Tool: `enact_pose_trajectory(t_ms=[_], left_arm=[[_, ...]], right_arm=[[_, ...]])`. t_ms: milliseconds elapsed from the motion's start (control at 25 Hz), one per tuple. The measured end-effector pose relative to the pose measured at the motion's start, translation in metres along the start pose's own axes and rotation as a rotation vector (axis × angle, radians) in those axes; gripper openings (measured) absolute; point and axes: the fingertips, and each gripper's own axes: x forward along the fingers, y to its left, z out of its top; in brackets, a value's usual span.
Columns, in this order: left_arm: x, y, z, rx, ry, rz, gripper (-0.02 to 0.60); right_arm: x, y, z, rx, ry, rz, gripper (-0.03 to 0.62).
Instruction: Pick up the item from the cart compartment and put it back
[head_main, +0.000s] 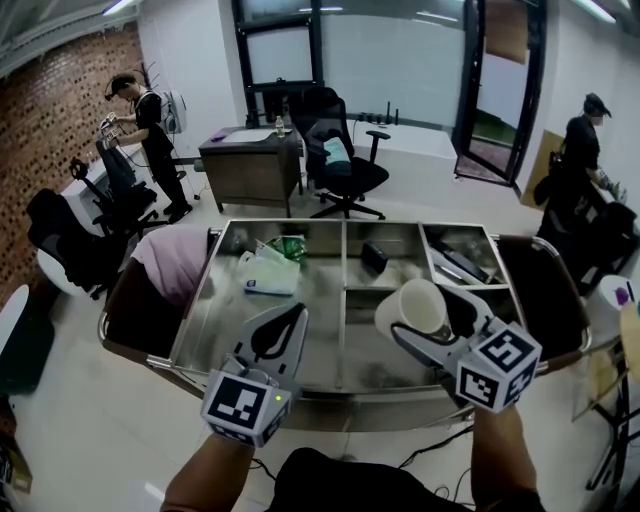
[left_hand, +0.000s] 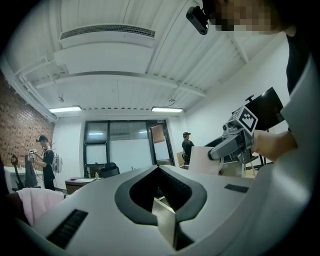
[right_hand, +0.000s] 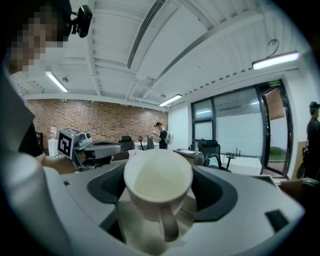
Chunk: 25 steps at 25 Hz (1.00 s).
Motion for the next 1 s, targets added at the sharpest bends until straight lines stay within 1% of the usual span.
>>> enact_pose_trajectory(t_ms=[160, 280, 400, 560, 720, 800, 1000], left_arm=[[-0.011, -0.011, 0.001, 0.009, -0.002, -0.017, 0.000], [-0.017, -0.017, -0.001, 0.001, 0.006, -0.019, 0.000], [-0.022, -0.021, -0.003, -0.010, 0.005, -0.021, 0.000], [-0.035, -0.024, -0.009, 0.001, 0.016, -0.017, 0.000], [-0.045, -0.024, -0.016, -0.030, 0.029, -0.010, 0.000], [-0.047, -0.026, -0.020, -0.039, 0.038, -0.011, 0.000], [-0.044, -0.031, -0.024, -0.024, 0.056, -0.019, 0.000]], right_arm=[[-0.017, 0.011, 0.000, 0.000, -0.015, 0.000, 0.431], [-0.029, 0.019, -0.001, 0.002, -0.022, 0.003, 0.431], [-0.038, 0.026, -0.008, 0.012, -0.022, 0.004, 0.431], [-0.054, 0.033, -0.019, 0.025, -0.012, -0.002, 0.431], [-0.073, 0.033, -0.030, 0.046, 0.000, -0.019, 0.431], [-0.074, 0.033, -0.036, 0.053, 0.010, -0.023, 0.431], [-0.069, 0.032, -0.041, 0.067, 0.019, -0.028, 0.431]])
